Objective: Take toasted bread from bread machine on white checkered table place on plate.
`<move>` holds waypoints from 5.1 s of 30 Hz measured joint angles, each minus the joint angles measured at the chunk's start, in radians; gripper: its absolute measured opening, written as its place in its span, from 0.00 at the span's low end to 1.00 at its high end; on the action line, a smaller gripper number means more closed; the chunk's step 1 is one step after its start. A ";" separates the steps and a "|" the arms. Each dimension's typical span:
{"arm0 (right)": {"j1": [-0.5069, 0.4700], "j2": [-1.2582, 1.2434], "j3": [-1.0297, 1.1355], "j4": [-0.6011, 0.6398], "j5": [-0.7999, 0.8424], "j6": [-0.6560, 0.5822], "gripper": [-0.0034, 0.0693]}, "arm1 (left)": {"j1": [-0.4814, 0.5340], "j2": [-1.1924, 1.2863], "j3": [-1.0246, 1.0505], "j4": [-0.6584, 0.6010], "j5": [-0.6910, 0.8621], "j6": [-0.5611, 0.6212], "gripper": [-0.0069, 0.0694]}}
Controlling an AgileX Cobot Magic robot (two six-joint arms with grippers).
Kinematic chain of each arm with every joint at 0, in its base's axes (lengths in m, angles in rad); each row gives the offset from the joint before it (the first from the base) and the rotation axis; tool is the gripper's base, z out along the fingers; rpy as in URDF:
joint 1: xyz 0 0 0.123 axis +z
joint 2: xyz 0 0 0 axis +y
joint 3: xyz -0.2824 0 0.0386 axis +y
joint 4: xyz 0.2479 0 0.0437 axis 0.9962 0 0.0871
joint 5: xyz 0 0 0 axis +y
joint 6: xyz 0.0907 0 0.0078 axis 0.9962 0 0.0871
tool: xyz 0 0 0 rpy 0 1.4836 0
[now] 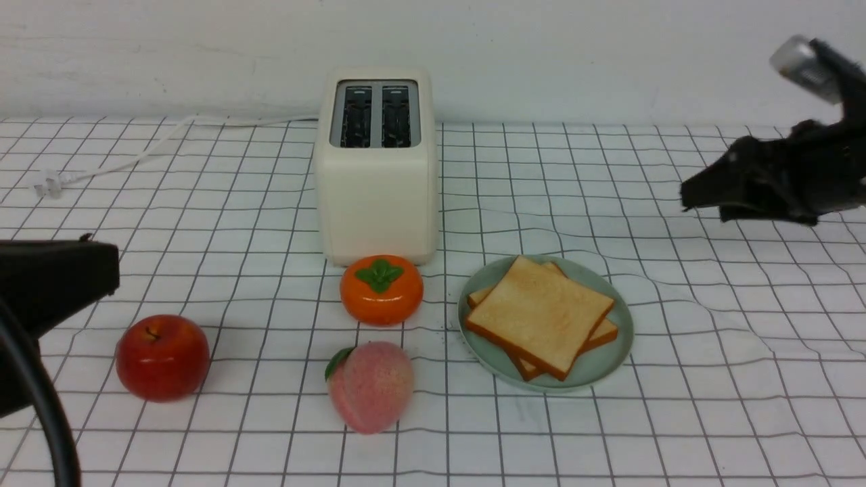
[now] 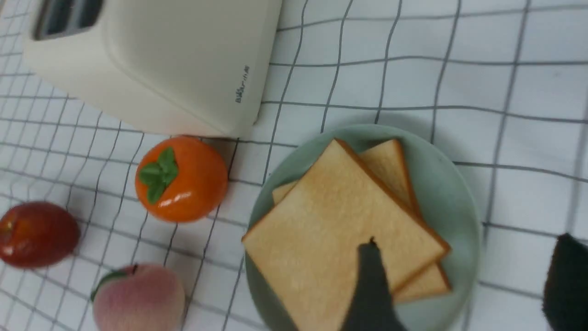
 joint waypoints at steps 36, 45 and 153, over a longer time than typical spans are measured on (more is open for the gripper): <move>0.017 -1.388 1.042 -0.347 -0.465 0.409 0.08 | 0.000 -0.477 0.662 0.053 -0.397 -0.080 0.07; 0.032 -1.394 1.142 -0.351 -0.455 0.409 0.08 | 0.000 -0.477 0.664 0.053 -0.377 -0.080 0.07; 0.113 -1.598 1.306 -0.617 -0.463 0.488 0.10 | 0.540 -0.640 0.876 -0.177 -0.242 0.019 0.08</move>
